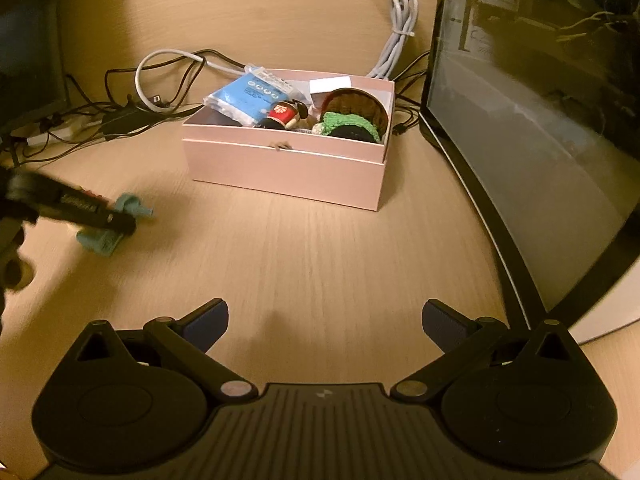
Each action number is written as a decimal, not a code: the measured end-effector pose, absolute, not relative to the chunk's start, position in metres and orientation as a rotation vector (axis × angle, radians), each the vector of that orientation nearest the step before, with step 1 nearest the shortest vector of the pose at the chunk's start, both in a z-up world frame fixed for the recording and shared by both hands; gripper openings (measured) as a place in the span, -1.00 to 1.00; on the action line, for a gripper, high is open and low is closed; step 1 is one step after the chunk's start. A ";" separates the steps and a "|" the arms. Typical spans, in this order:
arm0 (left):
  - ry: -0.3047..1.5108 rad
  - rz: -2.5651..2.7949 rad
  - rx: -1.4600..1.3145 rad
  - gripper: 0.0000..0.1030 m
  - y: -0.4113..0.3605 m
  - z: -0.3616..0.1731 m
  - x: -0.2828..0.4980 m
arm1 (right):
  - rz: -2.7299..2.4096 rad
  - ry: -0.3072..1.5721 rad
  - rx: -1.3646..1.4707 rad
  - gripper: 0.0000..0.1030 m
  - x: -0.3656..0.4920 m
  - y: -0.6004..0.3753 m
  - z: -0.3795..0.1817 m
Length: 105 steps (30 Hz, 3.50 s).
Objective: Organize objects
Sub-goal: 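Grasp the red-and-white keychain toy with the right tool while the left tool holds the crank, then lift the keychain with the right tool while the left tool carries the crank toward the box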
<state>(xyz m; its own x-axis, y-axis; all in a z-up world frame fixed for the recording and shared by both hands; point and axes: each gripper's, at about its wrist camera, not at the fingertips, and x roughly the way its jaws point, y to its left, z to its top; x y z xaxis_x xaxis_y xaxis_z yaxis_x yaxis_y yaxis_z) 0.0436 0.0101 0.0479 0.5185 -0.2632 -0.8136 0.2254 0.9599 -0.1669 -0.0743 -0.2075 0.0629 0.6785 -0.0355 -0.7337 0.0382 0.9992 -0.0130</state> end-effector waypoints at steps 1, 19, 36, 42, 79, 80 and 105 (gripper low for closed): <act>0.985 -0.299 -0.043 -0.72 0.013 0.048 0.037 | -0.033 0.828 0.005 1.00 -0.071 -0.206 0.062; 1.010 -0.019 -0.263 -0.71 0.140 0.050 -0.043 | 0.528 0.814 -0.186 1.00 0.021 -0.033 0.042; 1.002 -0.027 -0.272 -0.71 0.142 0.049 -0.046 | 0.594 0.834 -0.230 -0.21 0.034 -0.015 0.047; 1.006 -0.109 -0.243 -0.71 0.117 0.047 -0.037 | 0.532 0.855 -0.221 -0.21 0.004 -0.061 0.052; 1.013 -0.268 -0.192 -0.70 0.062 0.040 -0.023 | 0.335 0.880 -0.135 0.12 -0.022 -0.117 0.045; 1.012 -0.271 -0.192 -0.70 0.062 0.040 -0.022 | 0.344 0.874 -0.158 0.12 -0.029 -0.117 0.045; 1.010 -0.348 -0.174 -0.69 0.033 0.037 -0.020 | 0.222 0.887 -0.064 0.39 -0.040 -0.153 0.040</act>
<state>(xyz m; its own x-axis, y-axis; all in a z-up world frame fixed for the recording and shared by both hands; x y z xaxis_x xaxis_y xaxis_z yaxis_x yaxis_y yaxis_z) -0.0197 0.0328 0.0367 0.4828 -0.3635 -0.7967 0.2039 0.9314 -0.3014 -0.0403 -0.1531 0.0398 0.6107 0.1660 -0.7743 -0.2185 0.9752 0.0367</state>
